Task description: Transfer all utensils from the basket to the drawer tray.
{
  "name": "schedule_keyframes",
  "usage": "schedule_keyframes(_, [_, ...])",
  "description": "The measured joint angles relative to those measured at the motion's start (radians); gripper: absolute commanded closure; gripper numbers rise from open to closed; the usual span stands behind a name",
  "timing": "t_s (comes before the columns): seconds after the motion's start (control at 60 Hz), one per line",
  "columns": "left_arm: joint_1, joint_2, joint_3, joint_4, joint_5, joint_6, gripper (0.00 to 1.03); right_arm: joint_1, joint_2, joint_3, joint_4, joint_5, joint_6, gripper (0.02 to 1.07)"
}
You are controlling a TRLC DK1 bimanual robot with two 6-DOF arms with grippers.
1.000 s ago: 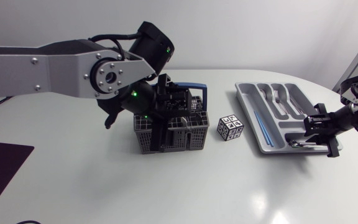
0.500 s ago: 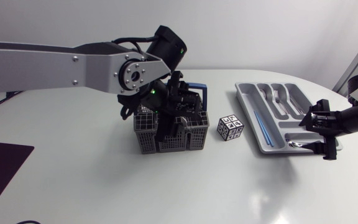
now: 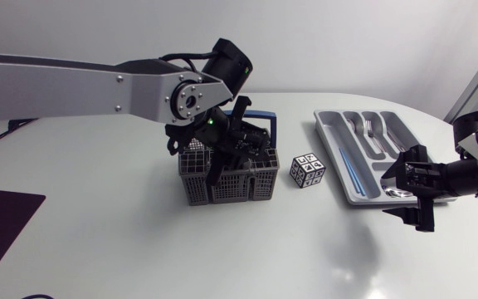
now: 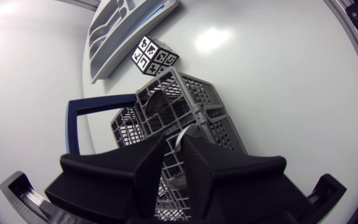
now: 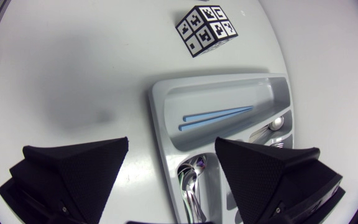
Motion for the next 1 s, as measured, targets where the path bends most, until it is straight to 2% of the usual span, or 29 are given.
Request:
schedule_keyframes(0.6, [0.010,0.007,0.026,-0.030,0.000,0.020,1.00,0.014,-0.039,-0.058,0.016,-0.015,0.008,0.06])
schedule_keyframes(1.0, [0.014,-0.147,0.026,-0.093,0.000,0.019,1.00,0.072,-0.196,-0.093,-0.021,-0.024,0.057,0.06])
